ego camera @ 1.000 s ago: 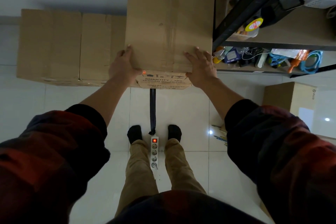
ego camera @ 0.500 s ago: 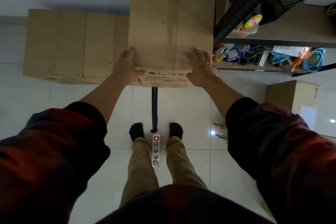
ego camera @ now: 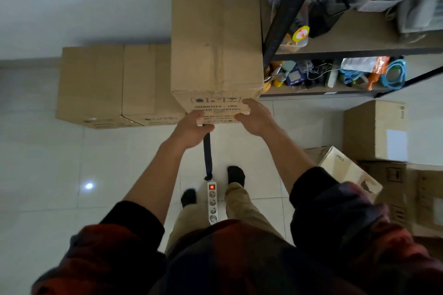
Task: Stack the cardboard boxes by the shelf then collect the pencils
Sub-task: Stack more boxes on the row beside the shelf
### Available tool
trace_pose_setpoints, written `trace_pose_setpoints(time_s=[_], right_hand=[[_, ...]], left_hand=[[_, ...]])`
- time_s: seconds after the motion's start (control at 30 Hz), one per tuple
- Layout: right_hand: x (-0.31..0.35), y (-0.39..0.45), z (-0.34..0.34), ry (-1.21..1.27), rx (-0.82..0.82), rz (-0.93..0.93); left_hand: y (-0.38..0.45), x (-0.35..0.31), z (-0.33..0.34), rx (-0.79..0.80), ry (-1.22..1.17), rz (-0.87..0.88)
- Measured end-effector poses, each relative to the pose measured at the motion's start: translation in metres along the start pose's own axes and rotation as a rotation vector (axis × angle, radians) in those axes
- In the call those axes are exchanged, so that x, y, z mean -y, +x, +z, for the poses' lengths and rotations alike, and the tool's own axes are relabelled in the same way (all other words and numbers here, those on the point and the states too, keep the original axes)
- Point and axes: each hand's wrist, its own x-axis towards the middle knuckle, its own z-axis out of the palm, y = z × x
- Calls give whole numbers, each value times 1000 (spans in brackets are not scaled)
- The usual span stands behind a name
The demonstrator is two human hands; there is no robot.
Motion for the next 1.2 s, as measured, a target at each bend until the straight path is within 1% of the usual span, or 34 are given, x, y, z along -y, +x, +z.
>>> trace_pose_setpoints(time_s=[0.13, 0.23, 0.33, 0.5, 0.67, 0.87, 1.03, 1.2], right_hand=[[5, -47, -8, 44, -144, 68], [6, -87, -3, 107, -219, 80], [10, -125, 14, 140, -252, 63], [18, -187, 43, 170, -276, 31], [7, -250, 56, 172, -289, 44], [-23, -304, 54, 180, -334, 94], [-63, -349, 49, 156, -318, 43], [-143, -409, 38, 190, -344, 41]], left_hand=[[-39, -18, 3, -34, -21, 128], [-74, -21, -2, -35, -7, 226], [-116, -10, -15, -33, 21, 304], [-172, 23, -38, -36, 25, 321], [-222, 40, -35, 5, 46, 347], [-261, 54, -10, 32, 100, 335], [-305, 62, 31, 9, 119, 322], [-364, 71, 99, -26, 102, 296]])
